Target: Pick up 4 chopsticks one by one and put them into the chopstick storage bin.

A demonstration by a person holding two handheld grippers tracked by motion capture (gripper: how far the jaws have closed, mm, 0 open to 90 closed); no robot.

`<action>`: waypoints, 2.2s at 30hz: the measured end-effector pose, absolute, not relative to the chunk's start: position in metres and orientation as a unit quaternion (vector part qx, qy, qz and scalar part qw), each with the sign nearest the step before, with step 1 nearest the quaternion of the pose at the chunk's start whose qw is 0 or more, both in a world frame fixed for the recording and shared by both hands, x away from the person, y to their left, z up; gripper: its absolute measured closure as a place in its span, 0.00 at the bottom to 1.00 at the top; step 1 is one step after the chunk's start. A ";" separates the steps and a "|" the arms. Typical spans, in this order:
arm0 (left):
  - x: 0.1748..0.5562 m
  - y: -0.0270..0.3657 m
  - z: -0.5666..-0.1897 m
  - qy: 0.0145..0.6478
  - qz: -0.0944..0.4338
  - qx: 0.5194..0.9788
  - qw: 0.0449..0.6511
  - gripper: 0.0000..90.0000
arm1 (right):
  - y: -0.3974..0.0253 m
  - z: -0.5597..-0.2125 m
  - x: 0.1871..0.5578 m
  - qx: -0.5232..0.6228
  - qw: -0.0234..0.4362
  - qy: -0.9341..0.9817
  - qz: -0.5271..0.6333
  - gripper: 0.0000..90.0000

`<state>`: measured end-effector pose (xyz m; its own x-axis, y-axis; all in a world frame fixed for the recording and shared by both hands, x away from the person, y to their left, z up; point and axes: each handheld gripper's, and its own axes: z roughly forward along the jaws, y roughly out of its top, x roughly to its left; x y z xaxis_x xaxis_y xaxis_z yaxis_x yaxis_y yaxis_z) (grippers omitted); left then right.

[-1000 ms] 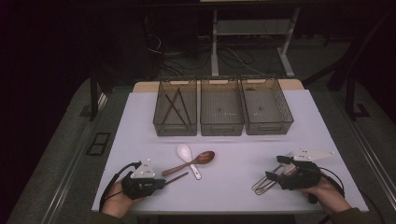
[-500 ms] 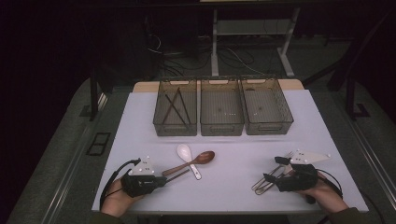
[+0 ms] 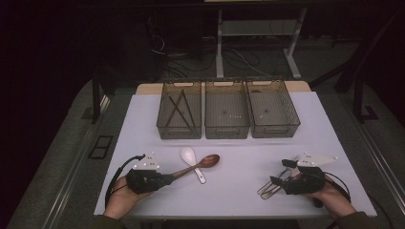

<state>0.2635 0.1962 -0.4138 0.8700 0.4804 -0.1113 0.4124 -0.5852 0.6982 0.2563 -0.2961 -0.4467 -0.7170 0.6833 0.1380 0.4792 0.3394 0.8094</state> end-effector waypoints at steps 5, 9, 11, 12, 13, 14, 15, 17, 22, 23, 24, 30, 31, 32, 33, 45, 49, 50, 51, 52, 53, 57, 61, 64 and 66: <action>0.269 0.194 -0.406 0.257 0.047 0.883 0.390 0.94 | -0.295 -0.448 0.258 0.361 0.110 0.812 0.446 0.19; 0.276 0.191 -0.399 0.262 0.056 0.879 0.395 0.94 | -0.295 -0.448 0.257 0.359 0.111 0.812 0.447 0.19; 0.281 0.188 -0.395 0.262 0.060 0.877 0.397 0.94 | -0.296 -0.447 0.257 0.359 0.110 0.810 0.451 0.19; 0.283 0.186 -0.393 0.264 0.062 0.876 0.399 0.94 | -0.296 -0.447 0.257 0.362 0.110 0.807 0.453 0.19; 0.285 0.185 -0.391 0.263 0.063 0.876 0.399 0.94 | -0.297 -0.447 0.258 0.362 0.111 0.806 0.454 0.19; 0.288 0.184 -0.389 0.264 0.065 0.875 0.400 0.94 | -0.298 -0.448 0.257 0.364 0.108 0.806 0.453 0.19; 0.290 0.183 -0.388 0.267 0.066 0.874 0.401 0.94 | -0.299 -0.449 0.257 0.362 0.107 0.808 0.452 0.19; 0.294 0.183 -0.386 0.269 0.067 0.871 0.405 0.94 | -0.301 -0.449 0.256 0.363 0.107 0.807 0.453 0.19; 0.301 0.183 -0.383 0.279 0.075 0.867 0.406 0.94 | -0.304 -0.448 0.255 0.362 0.106 0.805 0.458 0.19; 0.302 0.182 -0.382 0.281 0.076 0.866 0.407 0.94 | -0.304 -0.448 0.254 0.363 0.107 0.804 0.458 0.19; 0.303 0.182 -0.381 0.284 0.076 0.865 0.407 0.94 | -0.304 -0.447 0.254 0.363 0.107 0.803 0.461 0.19; 0.310 0.182 -0.376 0.291 0.088 0.859 0.412 0.94 | -0.303 -0.447 0.257 0.361 0.106 0.803 0.462 0.19; 0.311 0.182 -0.375 0.291 0.091 0.858 0.414 0.94 | -0.303 -0.447 0.257 0.359 0.105 0.805 0.461 0.19; 0.312 0.182 -0.373 0.291 0.095 0.858 0.413 0.94 | -0.302 -0.447 0.257 0.357 0.104 0.806 0.460 0.19; 0.313 0.181 -0.372 0.293 0.097 0.856 0.414 0.94 | -0.302 -0.447 0.257 0.354 0.104 0.808 0.459 0.19; 0.342 0.176 -0.356 0.308 0.123 0.837 0.436 0.94 | -0.297 -0.444 0.259 0.356 0.103 0.804 0.465 0.19; 0.357 0.171 -0.348 0.311 0.130 0.833 0.438 0.94 | -0.297 -0.444 0.261 0.355 0.102 0.802 0.469 0.19; 0.360 0.169 -0.347 0.313 0.131 0.830 0.443 0.94 | -0.297 -0.444 0.261 0.356 0.101 0.802 0.469 0.19; 0.364 0.168 -0.346 0.315 0.132 0.829 0.442 0.94 | -0.297 -0.444 0.261 0.356 0.101 0.802 0.469 0.19; 0.368 0.166 -0.344 0.316 0.134 0.831 0.438 0.94 | -0.297 -0.444 0.260 0.357 0.100 0.802 0.468 0.19; 0.371 0.164 -0.343 0.317 0.136 0.830 0.438 0.94 | -0.297 -0.444 0.260 0.357 0.099 0.802 0.469 0.19; 0.386 0.157 -0.339 0.322 0.140 0.829 0.436 0.94 | -0.296 -0.444 0.261 0.356 0.100 0.802 0.470 0.19; 0.400 0.151 -0.334 0.323 0.142 0.829 0.433 0.94 | -0.297 -0.444 0.261 0.355 0.101 0.803 0.468 0.19; 0.410 0.146 -0.330 0.323 0.148 0.829 0.432 0.94 | -0.297 -0.444 0.261 0.356 0.101 0.802 0.468 0.19; 0.417 0.143 -0.328 0.326 0.149 0.827 0.433 0.94 | -0.297 -0.444 0.261 0.356 0.101 0.802 0.469 0.19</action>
